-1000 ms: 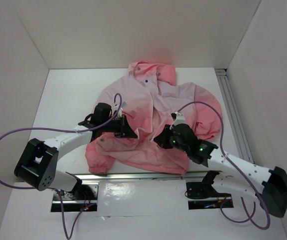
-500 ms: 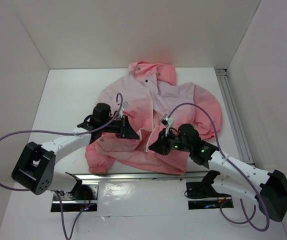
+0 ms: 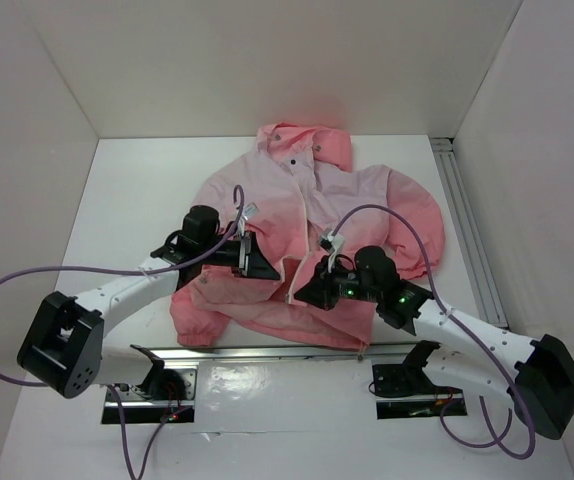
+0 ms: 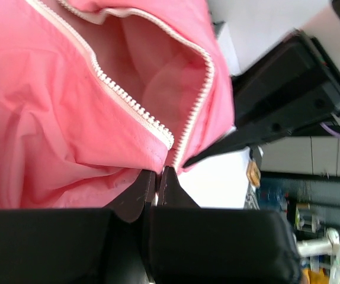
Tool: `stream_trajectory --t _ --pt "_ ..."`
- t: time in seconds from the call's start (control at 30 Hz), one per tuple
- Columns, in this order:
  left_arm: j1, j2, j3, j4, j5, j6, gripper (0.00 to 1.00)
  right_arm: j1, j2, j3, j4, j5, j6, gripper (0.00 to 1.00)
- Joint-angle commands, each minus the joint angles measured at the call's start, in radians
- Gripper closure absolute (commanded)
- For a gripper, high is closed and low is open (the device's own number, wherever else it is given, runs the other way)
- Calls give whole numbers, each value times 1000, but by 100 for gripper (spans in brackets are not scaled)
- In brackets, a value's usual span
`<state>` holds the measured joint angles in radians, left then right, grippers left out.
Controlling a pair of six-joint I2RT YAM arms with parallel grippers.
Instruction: Zip up the jacket
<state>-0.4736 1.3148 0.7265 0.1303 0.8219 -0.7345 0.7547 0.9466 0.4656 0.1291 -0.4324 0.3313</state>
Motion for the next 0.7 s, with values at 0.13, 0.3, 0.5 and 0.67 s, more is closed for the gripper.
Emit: stream_trajectory --t 0.13,0.3,0.5,0.67 --pt "-2 -35 -10 126 178 41 100 -12 -11 51 118 -62 -25 100" --pt "-2 -23 -30 228 249 30 100 -12 -34 61 84 -71 -34 100" --pt "-2 7 -41 295 301 30 100 -31 -65 61 64 -80 -43 100" --pt "-2 17 -50 327 310 30 100 -49 -83 61 55 -101 -43 100"
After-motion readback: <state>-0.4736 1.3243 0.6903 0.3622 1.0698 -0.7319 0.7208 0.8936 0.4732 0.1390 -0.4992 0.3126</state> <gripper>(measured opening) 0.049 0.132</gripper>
